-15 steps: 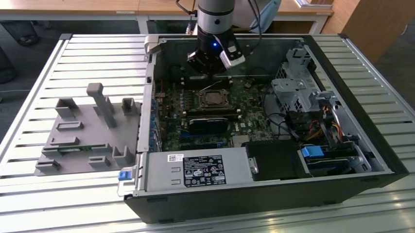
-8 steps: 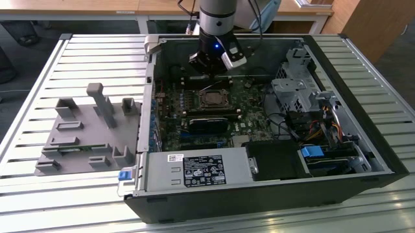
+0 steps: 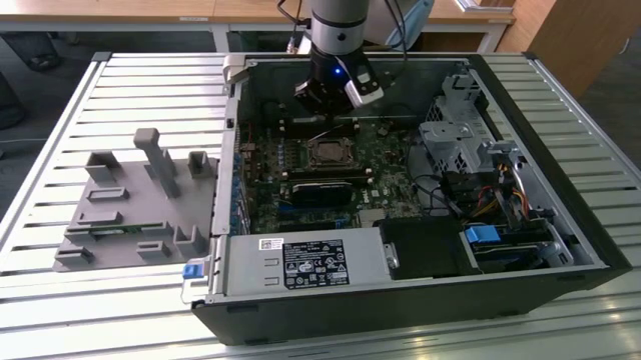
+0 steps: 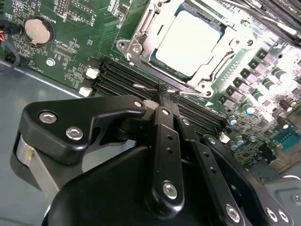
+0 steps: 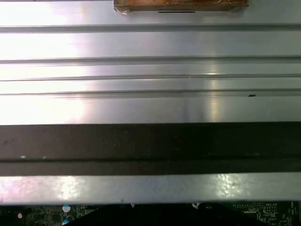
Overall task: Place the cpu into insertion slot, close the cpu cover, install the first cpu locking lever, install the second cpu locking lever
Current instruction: 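Install the first cpu locking lever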
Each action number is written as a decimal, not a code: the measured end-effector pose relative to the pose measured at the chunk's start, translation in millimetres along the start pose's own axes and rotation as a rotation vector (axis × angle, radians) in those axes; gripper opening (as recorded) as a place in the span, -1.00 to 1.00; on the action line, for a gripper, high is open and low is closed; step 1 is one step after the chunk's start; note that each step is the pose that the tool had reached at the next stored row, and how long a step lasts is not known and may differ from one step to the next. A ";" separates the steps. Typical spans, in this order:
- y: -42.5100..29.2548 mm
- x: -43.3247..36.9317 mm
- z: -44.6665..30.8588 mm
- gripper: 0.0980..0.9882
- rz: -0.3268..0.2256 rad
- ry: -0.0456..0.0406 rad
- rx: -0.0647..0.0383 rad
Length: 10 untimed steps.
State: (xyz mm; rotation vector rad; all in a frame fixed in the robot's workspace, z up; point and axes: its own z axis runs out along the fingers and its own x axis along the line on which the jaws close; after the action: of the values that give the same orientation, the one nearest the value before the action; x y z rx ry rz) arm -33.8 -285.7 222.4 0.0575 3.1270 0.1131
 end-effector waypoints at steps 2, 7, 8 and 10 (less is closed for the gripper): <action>0.3 -0.7 0.6 -0.98 0.000 0.0001 0.000; 0.8 -1.8 1.9 -0.98 0.000 0.0002 0.000; 0.8 -2.1 2.3 -0.98 0.000 0.0001 0.000; 0.8 -2.8 3.0 -0.98 0.000 0.0002 0.000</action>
State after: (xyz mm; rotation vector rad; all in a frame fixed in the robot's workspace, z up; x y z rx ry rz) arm -31.0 -284.7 219.5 0.0574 3.1272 0.1127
